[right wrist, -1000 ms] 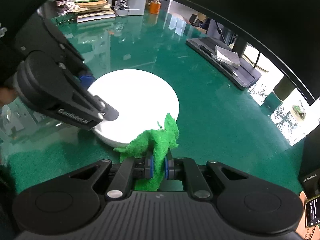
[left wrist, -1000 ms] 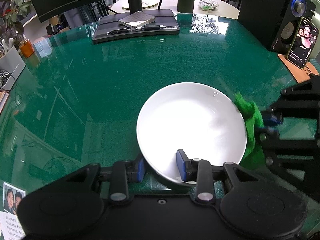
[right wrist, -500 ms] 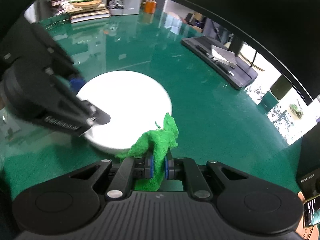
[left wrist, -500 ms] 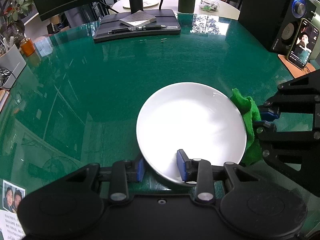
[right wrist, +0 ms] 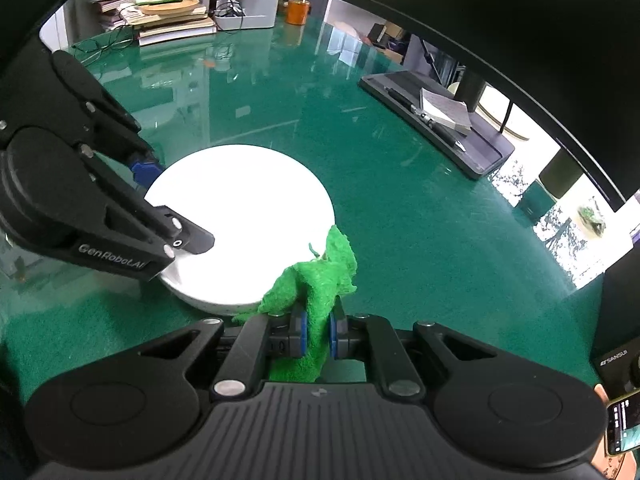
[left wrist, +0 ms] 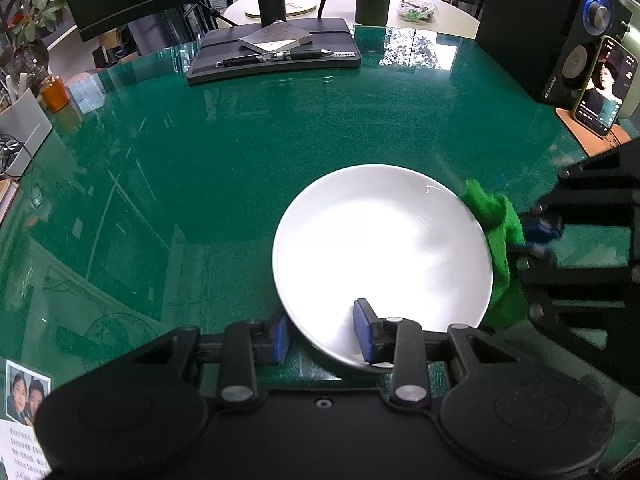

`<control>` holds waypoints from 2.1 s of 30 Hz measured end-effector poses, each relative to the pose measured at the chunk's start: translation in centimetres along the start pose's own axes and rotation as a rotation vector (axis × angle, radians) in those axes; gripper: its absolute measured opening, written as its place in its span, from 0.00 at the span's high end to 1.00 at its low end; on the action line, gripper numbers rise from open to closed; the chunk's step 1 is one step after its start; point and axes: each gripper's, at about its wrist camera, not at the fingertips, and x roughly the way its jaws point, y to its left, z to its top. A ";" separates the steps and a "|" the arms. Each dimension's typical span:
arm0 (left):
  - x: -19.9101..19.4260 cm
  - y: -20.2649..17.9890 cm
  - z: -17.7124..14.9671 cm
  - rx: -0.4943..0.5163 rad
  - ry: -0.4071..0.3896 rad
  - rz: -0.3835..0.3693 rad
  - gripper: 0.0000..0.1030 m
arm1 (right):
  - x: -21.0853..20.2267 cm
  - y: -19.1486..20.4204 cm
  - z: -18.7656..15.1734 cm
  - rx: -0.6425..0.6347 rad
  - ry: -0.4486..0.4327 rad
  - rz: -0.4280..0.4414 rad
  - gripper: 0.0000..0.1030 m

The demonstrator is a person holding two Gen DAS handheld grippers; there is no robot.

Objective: Clean bowl

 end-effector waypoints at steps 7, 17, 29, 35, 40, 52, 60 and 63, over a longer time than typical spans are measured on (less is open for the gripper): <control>0.0 0.0 0.0 -0.002 0.000 0.001 0.68 | -0.1 0.3 0.0 -0.023 0.009 0.006 0.90; 0.0 0.0 -0.1 0.002 0.003 0.004 0.67 | 0.2 0.1 0.2 -0.025 0.016 0.007 0.90; 0.0 0.1 -0.2 -0.001 0.008 0.008 0.67 | 0.3 -0.3 0.7 -0.038 0.012 0.010 0.90; -0.1 0.1 -0.2 0.002 0.010 0.008 0.67 | 0.1 -0.1 0.8 -0.070 0.014 0.005 0.90; -0.1 0.2 -0.3 0.000 0.012 0.007 0.67 | 0.4 -0.2 0.7 -0.071 0.023 0.022 0.90; -0.1 0.2 -0.2 0.003 0.018 0.005 0.66 | 0.6 -0.3 0.8 -0.085 0.022 0.031 0.90; -0.1 0.3 -0.1 0.001 0.020 0.005 0.65 | 0.5 -0.1 0.8 -0.104 0.029 0.038 0.90; 0.0 0.3 -0.1 -0.004 0.021 0.005 0.65 | 0.7 0.0 0.8 -0.112 0.032 0.044 0.90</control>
